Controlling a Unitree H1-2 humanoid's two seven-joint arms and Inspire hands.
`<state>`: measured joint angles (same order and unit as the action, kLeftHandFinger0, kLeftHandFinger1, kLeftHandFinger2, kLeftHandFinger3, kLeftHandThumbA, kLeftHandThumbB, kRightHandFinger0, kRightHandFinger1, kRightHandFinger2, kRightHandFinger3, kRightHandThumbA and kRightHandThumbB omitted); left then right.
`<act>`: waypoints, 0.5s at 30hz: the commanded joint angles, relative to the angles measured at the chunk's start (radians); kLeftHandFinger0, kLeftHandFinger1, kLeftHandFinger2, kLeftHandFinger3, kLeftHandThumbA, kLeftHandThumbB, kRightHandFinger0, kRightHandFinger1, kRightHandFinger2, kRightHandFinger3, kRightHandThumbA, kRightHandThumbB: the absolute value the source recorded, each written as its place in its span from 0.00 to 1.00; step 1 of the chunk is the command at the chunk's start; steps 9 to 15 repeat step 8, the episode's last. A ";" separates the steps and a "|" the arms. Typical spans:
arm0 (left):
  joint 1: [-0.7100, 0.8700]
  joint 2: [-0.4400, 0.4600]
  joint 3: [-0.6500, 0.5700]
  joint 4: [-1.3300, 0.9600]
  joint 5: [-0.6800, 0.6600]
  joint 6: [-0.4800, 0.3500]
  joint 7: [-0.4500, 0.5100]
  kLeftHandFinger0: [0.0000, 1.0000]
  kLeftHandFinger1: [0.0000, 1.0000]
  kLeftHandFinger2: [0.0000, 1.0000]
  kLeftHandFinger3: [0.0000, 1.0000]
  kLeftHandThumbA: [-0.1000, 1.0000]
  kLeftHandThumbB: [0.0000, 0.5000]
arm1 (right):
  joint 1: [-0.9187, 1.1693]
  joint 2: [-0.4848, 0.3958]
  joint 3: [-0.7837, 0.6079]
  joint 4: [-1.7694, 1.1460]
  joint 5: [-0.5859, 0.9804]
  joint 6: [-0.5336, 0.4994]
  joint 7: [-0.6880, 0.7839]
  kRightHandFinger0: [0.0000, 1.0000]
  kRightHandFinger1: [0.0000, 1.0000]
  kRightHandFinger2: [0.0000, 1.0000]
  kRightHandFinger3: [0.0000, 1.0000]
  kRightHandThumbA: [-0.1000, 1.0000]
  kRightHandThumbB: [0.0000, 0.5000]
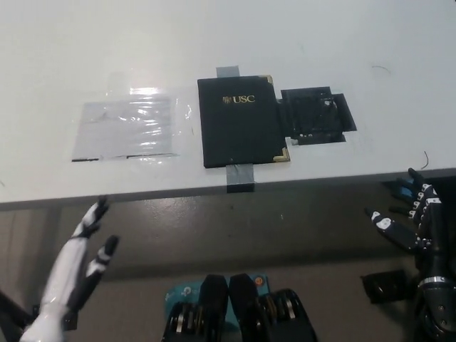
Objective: The robot uses its left hand to push the cover of the diary kept in the middle of the desk towards the right to close it
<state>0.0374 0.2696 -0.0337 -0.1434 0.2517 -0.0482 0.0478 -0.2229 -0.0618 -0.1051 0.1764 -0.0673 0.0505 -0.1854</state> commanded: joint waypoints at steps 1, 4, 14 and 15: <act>0.035 0.040 0.128 0.143 -0.167 -0.287 0.039 0.94 1.00 1.00 1.00 1.00 0.38 | -0.033 -0.005 0.003 -0.021 -0.010 -0.039 -0.001 0.54 0.70 0.81 0.88 0.92 0.12; 0.048 0.037 0.182 0.199 -0.173 -0.290 0.046 0.92 1.00 1.00 1.00 1.00 0.38 | -0.029 -0.007 0.005 -0.021 -0.013 -0.039 0.000 0.53 0.70 0.80 0.88 0.92 0.12; 0.042 0.024 0.231 0.252 -0.199 -0.284 0.047 0.93 1.00 0.99 1.00 1.00 0.53 | -0.030 -0.007 0.004 -0.019 -0.018 -0.033 -0.004 0.53 0.70 0.79 0.88 0.92 0.10; 0.042 0.024 0.231 0.252 -0.199 -0.284 0.047 0.93 1.00 0.99 1.00 1.00 0.53 | -0.030 -0.007 0.004 -0.019 -0.018 -0.033 -0.004 0.53 0.70 0.79 0.88 0.92 0.10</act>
